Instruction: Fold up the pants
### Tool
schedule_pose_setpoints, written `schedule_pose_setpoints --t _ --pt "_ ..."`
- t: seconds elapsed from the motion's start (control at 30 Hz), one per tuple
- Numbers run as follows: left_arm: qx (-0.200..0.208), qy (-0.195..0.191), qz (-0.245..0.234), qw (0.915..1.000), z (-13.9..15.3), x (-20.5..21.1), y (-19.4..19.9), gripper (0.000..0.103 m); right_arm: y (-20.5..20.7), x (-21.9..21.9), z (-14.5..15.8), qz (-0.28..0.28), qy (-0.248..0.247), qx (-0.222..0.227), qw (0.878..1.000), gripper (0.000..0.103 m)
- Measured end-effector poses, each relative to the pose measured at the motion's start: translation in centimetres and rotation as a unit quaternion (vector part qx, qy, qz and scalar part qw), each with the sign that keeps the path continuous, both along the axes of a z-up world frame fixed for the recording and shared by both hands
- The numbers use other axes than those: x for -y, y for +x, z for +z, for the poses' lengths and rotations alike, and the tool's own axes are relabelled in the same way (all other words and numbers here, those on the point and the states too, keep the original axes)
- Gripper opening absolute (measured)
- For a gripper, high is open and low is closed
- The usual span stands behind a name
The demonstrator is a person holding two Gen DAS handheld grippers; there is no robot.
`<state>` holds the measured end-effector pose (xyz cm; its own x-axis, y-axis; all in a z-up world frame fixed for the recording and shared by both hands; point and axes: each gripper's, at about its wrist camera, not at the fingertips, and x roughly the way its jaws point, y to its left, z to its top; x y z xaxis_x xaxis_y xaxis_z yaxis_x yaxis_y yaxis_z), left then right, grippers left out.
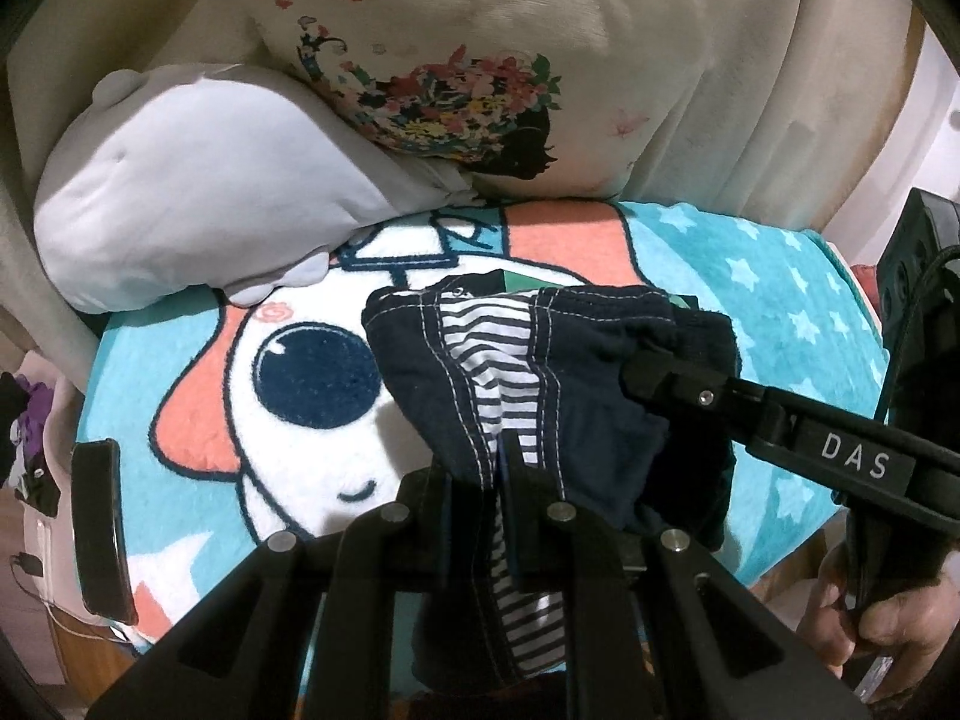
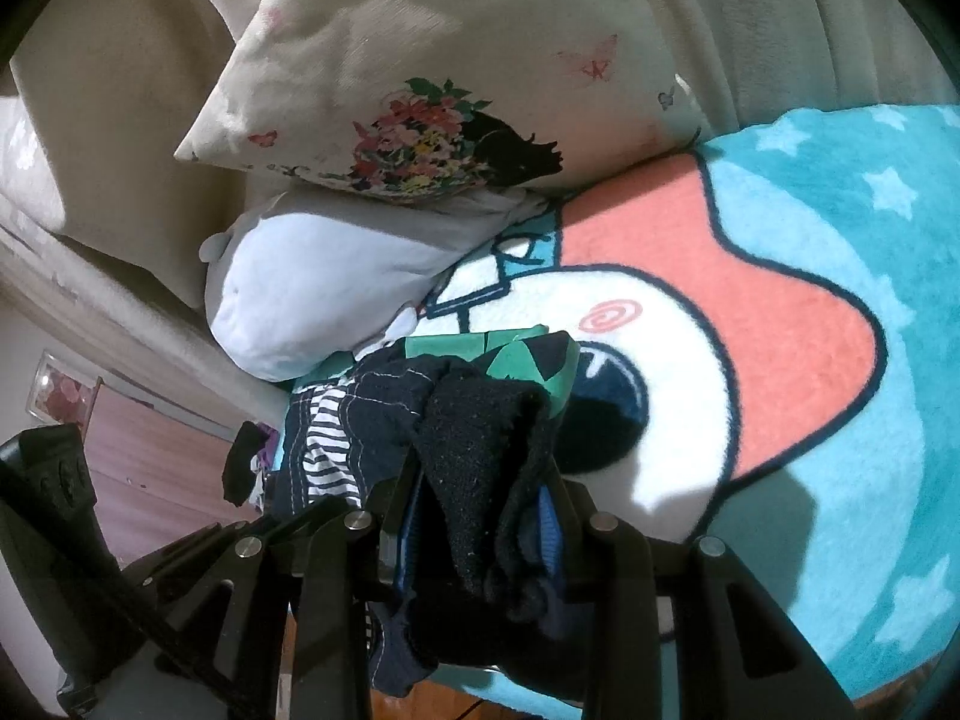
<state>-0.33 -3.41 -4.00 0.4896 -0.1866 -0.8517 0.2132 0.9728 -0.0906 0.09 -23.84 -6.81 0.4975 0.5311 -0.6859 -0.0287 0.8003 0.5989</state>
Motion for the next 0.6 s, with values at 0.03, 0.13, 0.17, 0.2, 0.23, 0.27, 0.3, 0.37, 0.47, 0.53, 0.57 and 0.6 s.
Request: schedule_pose_setpoints --t 0.03,0.13,0.17,0.2,0.23,0.27,0.3,0.37,0.47,0.53,0.57,0.6 --pt "0.0 0.0 0.0 1.0 0.0 -0.1 0.0 0.013 0.0 -0.1 0.0 0.001 0.0 0.0 1.0 0.036" --pt "0.001 -0.001 0.001 1.0 0.0 -0.2 0.0 0.013 0.2 -0.3 0.1 0.004 -0.003 0.001 1.0 0.036" --pt "0.001 -0.001 0.002 1.0 0.1 -0.3 0.1 0.013 0.2 -0.3 0.1 0.004 -0.003 0.002 1.0 0.036" --pt "0.001 -0.002 0.003 1.0 0.1 -0.3 0.2 0.013 0.3 -0.3 0.1 0.005 -0.003 0.002 1.0 0.036" --pt "0.001 -0.002 0.004 1.0 0.1 -0.4 0.3 0.013 0.3 -0.4 0.1 0.004 -0.003 0.002 1.0 0.036" --pt "0.001 -0.002 0.005 1.0 0.1 -0.3 0.4 0.013 0.4 -0.4 0.1 0.005 -0.003 0.002 1.0 0.036" --pt "0.0 -0.002 0.005 1.0 0.1 -0.3 0.5 0.013 0.6 -0.4 0.1 0.006 -0.003 0.002 1.0 0.036" --pt "-0.002 -0.002 0.008 1.0 -0.1 -0.2 0.7 0.013 1.0 -0.3 0.1 0.009 -0.003 0.001 1.0 0.036" --pt "-0.005 -0.002 0.012 0.9999 -0.3 0.1 1.1 0.013 1.5 0.0 -0.1 0.013 -0.003 -0.001 1.0 0.036" --pt "-0.007 -0.002 0.014 0.9999 -0.5 0.3 1.4 0.013 1.9 0.2 -0.2 0.015 -0.003 -0.002 1.0 0.036" --pt "-0.009 -0.001 0.017 0.9998 -0.6 0.5 1.7 0.013 2.2 0.3 -0.3 0.017 -0.003 -0.003 1.0 0.036" --pt "-0.01 -0.001 0.018 0.9998 -0.8 0.7 1.9 0.013 2.5 0.5 -0.3 0.018 -0.003 -0.004 1.0 0.036"
